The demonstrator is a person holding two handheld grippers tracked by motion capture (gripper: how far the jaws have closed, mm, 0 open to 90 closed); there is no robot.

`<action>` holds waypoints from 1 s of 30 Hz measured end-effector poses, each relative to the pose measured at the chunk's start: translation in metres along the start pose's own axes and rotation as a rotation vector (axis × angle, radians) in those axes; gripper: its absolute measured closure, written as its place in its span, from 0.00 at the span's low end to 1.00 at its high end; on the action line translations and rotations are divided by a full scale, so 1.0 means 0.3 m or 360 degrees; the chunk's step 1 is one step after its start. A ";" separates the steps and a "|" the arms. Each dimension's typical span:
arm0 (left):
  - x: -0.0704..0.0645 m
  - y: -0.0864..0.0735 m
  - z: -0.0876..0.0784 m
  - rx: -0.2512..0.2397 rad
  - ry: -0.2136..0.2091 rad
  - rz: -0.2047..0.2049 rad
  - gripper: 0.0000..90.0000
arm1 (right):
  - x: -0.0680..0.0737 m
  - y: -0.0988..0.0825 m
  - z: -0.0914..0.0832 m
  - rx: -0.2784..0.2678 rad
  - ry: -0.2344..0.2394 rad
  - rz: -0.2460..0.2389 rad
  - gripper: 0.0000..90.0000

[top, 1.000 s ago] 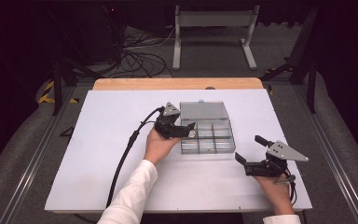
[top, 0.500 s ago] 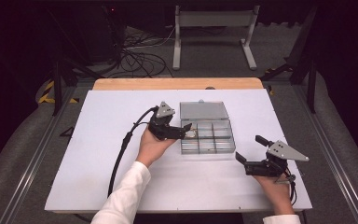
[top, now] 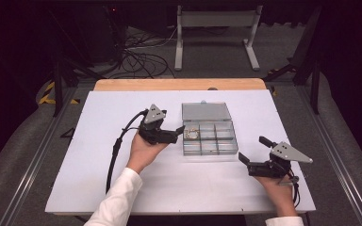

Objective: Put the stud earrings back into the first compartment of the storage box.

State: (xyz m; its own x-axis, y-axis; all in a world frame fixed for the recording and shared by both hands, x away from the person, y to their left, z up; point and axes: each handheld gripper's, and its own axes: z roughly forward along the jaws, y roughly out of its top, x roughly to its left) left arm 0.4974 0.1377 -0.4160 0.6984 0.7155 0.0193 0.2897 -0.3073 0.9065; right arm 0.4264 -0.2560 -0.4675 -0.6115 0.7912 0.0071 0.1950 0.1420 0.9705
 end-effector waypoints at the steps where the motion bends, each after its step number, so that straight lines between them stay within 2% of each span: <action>1: 0.001 -0.002 -0.008 -0.0006 0.0006 -0.0006 0.11 | 0.000 -0.001 0.000 0.0000 -0.0003 0.0010 0.00; 5: 0.013 -0.013 -0.046 -0.0049 0.0031 -0.0020 0.10 | -0.002 -0.001 0.002 -0.0005 -0.0014 0.0030 0.00; 11: 0.035 -0.035 -0.099 -0.0070 0.0059 -0.0033 0.10 | -0.005 -0.002 0.000 -0.0004 -0.0019 0.0046 0.00; 30: 0.087 -0.125 -0.253 -0.0172 0.0119 -0.0041 0.08 | -0.010 -0.002 -0.002 0.0005 0.0002 0.0040 0.01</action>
State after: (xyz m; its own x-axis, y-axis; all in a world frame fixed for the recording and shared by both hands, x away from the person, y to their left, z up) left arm 0.4551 0.2155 -0.4176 0.6397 0.7683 0.0235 0.2316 -0.2218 0.9472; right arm 0.4275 -0.2588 -0.4679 -0.6072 0.7939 0.0320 0.2130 0.1239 0.9691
